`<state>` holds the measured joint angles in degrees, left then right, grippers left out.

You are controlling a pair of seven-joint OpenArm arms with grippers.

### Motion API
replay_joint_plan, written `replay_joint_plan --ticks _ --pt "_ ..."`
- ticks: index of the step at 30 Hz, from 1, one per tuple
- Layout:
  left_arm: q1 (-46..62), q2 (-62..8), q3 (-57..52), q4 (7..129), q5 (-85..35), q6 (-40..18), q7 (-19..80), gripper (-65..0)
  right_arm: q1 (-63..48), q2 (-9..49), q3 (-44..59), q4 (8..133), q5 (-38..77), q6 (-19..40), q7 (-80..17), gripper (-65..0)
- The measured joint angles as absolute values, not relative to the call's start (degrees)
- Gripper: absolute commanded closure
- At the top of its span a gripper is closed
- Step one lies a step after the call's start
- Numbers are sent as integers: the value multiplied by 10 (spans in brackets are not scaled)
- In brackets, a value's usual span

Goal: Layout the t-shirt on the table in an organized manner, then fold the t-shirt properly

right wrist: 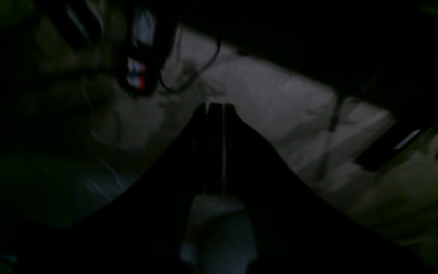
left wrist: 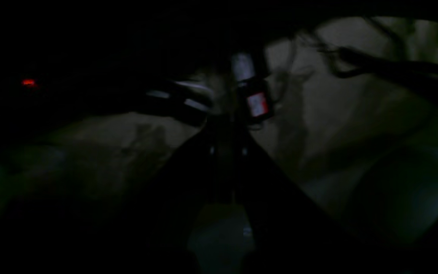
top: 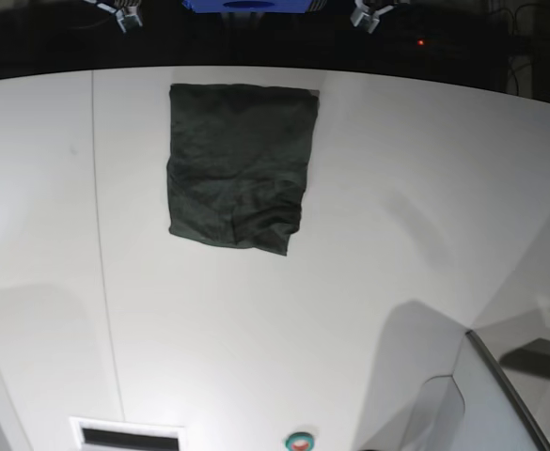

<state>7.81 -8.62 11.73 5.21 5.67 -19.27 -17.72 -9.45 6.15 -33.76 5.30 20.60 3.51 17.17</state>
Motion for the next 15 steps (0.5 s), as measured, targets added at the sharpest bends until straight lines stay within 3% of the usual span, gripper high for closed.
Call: replay_joint_plan --ticks 6,15 --pt "81 -91 119 57 52 -188 -179 0 -115 71 -269 54 206 35 171 -14" --pt "76 -91 119 59 57 -190 -178 0 -105 97 -252 56 206 35 176 -14"
